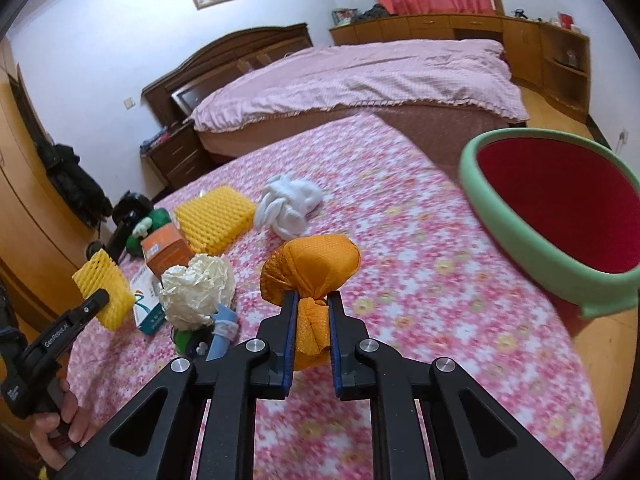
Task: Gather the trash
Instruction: 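Carry the orange wrapper in the right tool over the red bucket while the left tool carries the foam net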
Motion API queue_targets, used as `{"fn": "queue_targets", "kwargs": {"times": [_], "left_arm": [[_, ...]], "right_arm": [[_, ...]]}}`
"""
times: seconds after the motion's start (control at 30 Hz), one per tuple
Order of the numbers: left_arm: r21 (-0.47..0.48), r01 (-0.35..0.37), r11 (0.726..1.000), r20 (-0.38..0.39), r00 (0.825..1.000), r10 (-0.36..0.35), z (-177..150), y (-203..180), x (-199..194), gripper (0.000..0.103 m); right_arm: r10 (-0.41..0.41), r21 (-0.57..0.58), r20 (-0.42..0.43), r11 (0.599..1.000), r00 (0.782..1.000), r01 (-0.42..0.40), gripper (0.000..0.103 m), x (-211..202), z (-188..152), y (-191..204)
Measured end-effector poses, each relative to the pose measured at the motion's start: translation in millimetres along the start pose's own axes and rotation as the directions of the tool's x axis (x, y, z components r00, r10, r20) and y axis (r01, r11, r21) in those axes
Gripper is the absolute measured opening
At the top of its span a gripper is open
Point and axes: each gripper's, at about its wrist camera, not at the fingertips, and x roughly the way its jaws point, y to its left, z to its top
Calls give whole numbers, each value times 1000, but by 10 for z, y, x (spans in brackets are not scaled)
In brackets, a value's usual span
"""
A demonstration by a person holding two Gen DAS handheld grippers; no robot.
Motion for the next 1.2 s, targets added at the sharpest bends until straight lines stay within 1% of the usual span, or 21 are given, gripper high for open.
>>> {"fn": "queue_targets", "kwargs": {"times": [0.27,0.6,0.77,0.9,1.2], "left_arm": [[-4,38,999,15,999,-38,90,-125,-214,11],[64,94,994,28,995,-96,143,-590,-388,11],[91,151,984,9,988,-152,153,-847,-395,11],[117,180,977,-11,984,-180,143,-1037,-362,11],[187,220,958,-43,976,-216,106,-1494,-296,11]], "right_arm": [[-15,64,76,998,997,10,14,-330,44,-265],[-10,121,146,993,989,-8,14,-587,66,-572],[-19,150,173,989,985,-8,14,-692,63,-747],[-31,175,193,985,981,-3,14,-773,63,-892],[-67,245,223,970,973,11,14,-903,78,-1235]]}}
